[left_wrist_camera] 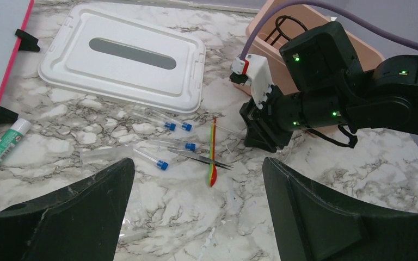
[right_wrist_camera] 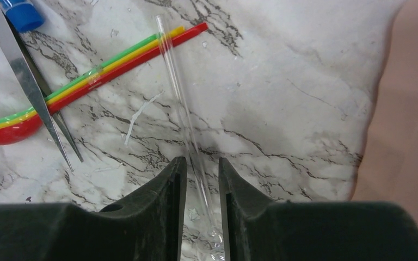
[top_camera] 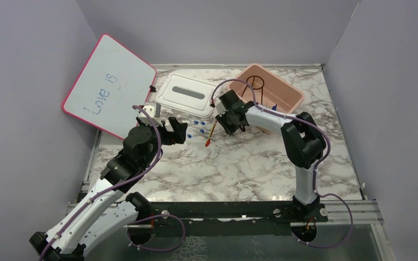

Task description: Organize the chemistry lab equipment

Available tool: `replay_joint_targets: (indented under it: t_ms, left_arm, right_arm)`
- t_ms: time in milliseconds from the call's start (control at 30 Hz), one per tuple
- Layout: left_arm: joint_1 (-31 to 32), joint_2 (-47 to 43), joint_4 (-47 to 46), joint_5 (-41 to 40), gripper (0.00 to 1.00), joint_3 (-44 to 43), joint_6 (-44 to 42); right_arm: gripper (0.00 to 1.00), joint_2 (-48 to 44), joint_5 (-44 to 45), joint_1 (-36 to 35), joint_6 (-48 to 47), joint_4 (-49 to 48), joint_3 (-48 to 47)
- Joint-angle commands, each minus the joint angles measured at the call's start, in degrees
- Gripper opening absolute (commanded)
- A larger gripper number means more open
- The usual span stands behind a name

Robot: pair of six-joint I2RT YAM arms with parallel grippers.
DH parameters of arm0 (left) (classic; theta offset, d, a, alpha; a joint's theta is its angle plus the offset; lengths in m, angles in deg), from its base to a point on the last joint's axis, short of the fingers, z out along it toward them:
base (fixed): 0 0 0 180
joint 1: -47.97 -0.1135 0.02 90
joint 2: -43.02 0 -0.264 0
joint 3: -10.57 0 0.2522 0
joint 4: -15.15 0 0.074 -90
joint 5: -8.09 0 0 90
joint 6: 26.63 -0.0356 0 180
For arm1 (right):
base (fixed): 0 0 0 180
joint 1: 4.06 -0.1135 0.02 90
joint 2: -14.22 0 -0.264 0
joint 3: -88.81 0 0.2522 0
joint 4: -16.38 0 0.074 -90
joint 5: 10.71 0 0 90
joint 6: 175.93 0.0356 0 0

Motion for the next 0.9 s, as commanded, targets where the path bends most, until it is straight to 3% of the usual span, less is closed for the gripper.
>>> replay_joint_targets:
  t_ms: [0, 200, 467, 867]
  left_arm:
    - [0.2, -0.1, -0.7, -1.1, 0.91, 0.6, -0.9]
    - [0.1, 0.2, -0.8, -1.0, 0.91, 0.6, -0.9]
    - [0.1, 1.3, -0.4, 0.6, 0.91, -0.7, -0.4]
    - [0.1, 1.1, -0.5, 1.0, 0.91, -0.9, 0.2]
  right_arm:
    - [0.31, 1.5, -3.6, -0.2, -2.7, 2.8, -1.8]
    - [0.26, 2.6, -5.8, -0.2, -3.8, 4.2, -2.4]
    - [0.02, 4.3, -6.0, -0.2, -4.5, 7.4, -5.1]
    - [0.01, -9.8, -8.5, -0.1, -5.7, 7.1, -3.8]
